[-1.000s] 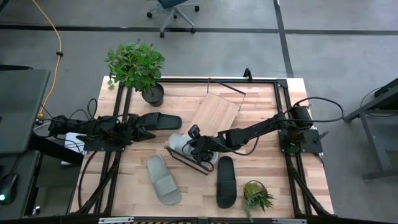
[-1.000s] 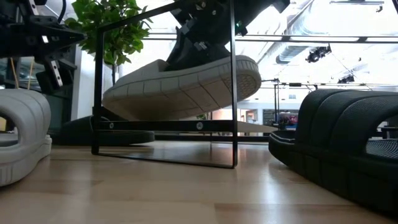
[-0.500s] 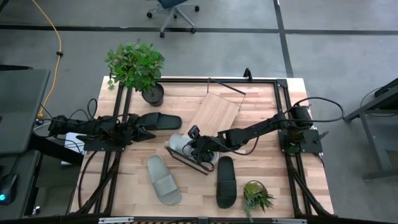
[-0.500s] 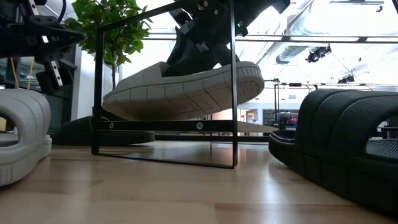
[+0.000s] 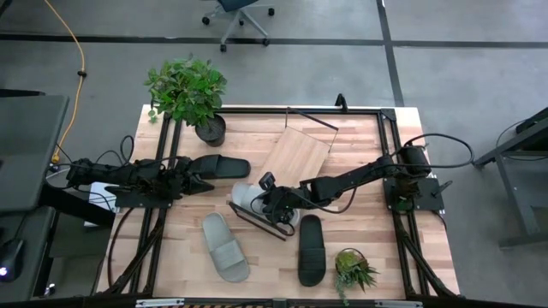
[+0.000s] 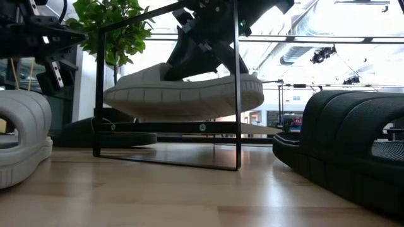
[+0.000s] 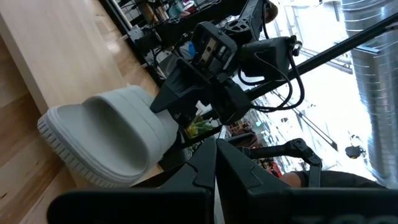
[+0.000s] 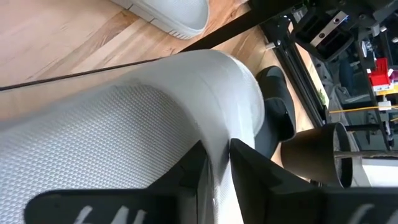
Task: Pick and place slides into the shelf
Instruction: Put the top gray slide on the shelf
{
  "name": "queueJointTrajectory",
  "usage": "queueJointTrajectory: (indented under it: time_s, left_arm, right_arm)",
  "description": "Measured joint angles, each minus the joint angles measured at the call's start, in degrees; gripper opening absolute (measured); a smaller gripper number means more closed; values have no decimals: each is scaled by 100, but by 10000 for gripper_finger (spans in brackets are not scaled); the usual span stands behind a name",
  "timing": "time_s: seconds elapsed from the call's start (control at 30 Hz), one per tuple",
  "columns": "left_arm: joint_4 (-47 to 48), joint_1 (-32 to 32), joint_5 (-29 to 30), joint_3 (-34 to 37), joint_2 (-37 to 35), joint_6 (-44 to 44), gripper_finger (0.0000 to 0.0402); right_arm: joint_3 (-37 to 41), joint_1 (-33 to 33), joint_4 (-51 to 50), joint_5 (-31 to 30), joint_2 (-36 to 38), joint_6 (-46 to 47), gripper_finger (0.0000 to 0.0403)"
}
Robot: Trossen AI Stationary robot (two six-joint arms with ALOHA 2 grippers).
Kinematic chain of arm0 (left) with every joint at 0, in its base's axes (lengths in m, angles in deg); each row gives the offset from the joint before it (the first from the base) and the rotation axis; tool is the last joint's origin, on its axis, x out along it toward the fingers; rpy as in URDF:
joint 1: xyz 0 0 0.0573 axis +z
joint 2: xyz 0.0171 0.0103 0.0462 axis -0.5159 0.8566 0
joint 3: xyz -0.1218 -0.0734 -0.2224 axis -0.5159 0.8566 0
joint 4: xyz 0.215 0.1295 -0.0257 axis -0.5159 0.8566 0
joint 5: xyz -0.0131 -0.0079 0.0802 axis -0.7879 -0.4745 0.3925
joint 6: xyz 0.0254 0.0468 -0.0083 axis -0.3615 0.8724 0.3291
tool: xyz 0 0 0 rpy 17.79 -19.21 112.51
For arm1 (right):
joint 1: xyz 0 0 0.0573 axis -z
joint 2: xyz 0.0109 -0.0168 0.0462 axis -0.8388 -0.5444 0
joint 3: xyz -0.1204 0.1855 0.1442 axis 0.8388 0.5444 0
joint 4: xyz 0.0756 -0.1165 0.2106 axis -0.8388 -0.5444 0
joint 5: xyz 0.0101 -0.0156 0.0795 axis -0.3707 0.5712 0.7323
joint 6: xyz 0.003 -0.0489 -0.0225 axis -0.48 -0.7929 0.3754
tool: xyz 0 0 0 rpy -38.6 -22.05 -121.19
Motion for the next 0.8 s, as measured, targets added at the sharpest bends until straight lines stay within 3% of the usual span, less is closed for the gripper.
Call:
queueJointTrajectory:
  time_s: [0.8]
  left_arm:
    - [1,1,0,0,1,0,1]
  right_arm:
    - [0,0,29,230,0,396,68]
